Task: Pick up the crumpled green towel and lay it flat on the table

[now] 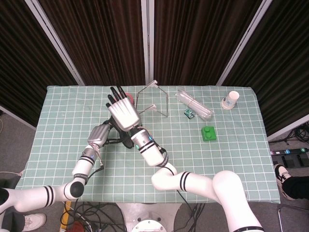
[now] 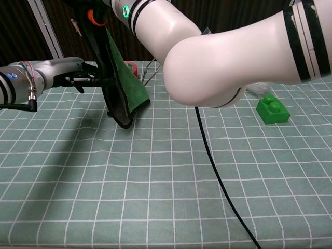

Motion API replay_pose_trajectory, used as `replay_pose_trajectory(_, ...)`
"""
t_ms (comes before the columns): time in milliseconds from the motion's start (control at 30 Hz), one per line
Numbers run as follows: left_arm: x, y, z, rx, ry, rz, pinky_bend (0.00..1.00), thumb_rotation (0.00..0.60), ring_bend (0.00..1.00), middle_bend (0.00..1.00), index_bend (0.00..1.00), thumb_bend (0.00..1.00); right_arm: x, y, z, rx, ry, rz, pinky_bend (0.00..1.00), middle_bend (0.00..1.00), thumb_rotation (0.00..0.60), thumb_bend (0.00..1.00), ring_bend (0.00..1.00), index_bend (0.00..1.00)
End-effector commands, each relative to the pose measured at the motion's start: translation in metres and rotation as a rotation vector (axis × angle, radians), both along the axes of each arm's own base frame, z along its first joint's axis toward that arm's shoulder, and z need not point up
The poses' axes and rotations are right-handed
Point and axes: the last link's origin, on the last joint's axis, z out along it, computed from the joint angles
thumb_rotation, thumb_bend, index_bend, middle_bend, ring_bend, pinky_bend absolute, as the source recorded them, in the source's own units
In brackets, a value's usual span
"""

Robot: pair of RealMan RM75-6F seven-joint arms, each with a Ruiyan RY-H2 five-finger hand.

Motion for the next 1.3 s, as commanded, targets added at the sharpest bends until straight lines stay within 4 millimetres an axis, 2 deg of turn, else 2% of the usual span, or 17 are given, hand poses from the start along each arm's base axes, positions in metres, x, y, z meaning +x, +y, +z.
replay_pose_trajectory(33,-0.001,0.002,-0.003,0.000,0.007,0.010,0.24,0.171,0.11,0.15,0.26,0.00,-0.001,0.001,0.001,0.003,-0.008,0.005,0.00,0.28,0.600,0.45,0.08,0.78)
replay_pose_trajectory(133,-0.003,0.002,-0.006,-0.002,0.014,0.023,0.25,0.202,0.11,0.15,0.27,0.00,-0.003,0.005,0.003,0.012,-0.023,0.009,0.00,0.28,0.600,0.45,0.08,0.78)
replay_pose_trajectory(233,-0.005,0.001,-0.007,0.000,0.022,0.033,0.25,0.260,0.11,0.15,0.28,0.03,-0.006,0.011,0.005,0.019,-0.037,0.011,0.00,0.28,0.600,0.45,0.08,0.78)
replay_pose_trajectory(467,-0.011,0.000,-0.006,0.022,0.008,0.055,0.25,0.347,0.11,0.16,0.35,0.08,-0.021,0.016,0.021,0.031,-0.088,0.002,0.00,0.28,0.600,0.45,0.08,0.78)
replay_pose_trajectory(833,-0.017,-0.004,-0.006,0.042,0.009,0.058,0.25,0.412,0.11,0.17,0.43,0.10,-0.040,0.016,0.046,0.027,-0.117,-0.005,0.00,0.28,0.600,0.45,0.08,0.78)
replay_pose_trajectory(1300,-0.019,-0.007,-0.004,0.058,0.013,0.054,0.25,0.454,0.12,0.22,0.55,0.12,-0.052,0.015,0.054,0.045,-0.133,-0.028,0.00,0.28,0.600,0.45,0.08,0.78)
